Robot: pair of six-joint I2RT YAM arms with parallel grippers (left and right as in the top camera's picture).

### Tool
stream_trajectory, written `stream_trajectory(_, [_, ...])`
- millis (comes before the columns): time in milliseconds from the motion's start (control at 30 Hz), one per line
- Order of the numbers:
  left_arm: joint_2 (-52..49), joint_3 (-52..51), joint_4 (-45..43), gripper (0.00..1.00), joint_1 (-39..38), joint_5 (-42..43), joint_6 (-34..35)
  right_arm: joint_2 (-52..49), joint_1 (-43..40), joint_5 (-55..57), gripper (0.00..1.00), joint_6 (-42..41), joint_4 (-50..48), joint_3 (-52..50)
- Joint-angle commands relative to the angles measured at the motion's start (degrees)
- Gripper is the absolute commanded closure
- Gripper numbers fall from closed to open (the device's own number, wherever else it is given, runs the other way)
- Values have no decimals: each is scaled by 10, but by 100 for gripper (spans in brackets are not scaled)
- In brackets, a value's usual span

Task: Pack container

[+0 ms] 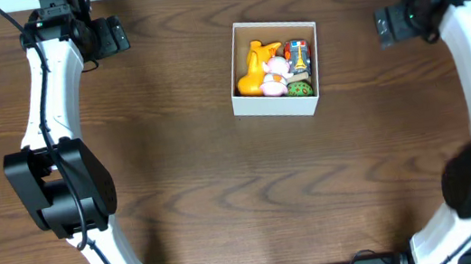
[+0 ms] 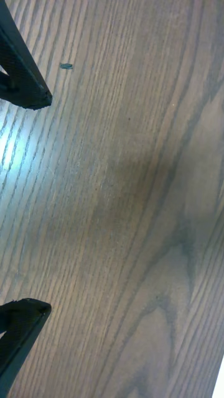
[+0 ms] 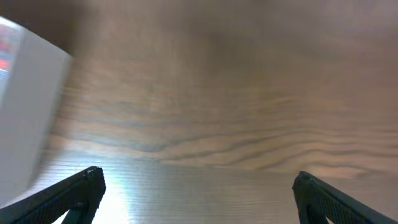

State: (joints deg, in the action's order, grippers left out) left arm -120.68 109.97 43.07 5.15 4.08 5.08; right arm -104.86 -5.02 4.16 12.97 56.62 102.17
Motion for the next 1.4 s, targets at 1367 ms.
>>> stream_trajectory(1367, [11,13,-1,2,2,-5,1,742,69,-104,1,-7,-516,-698])
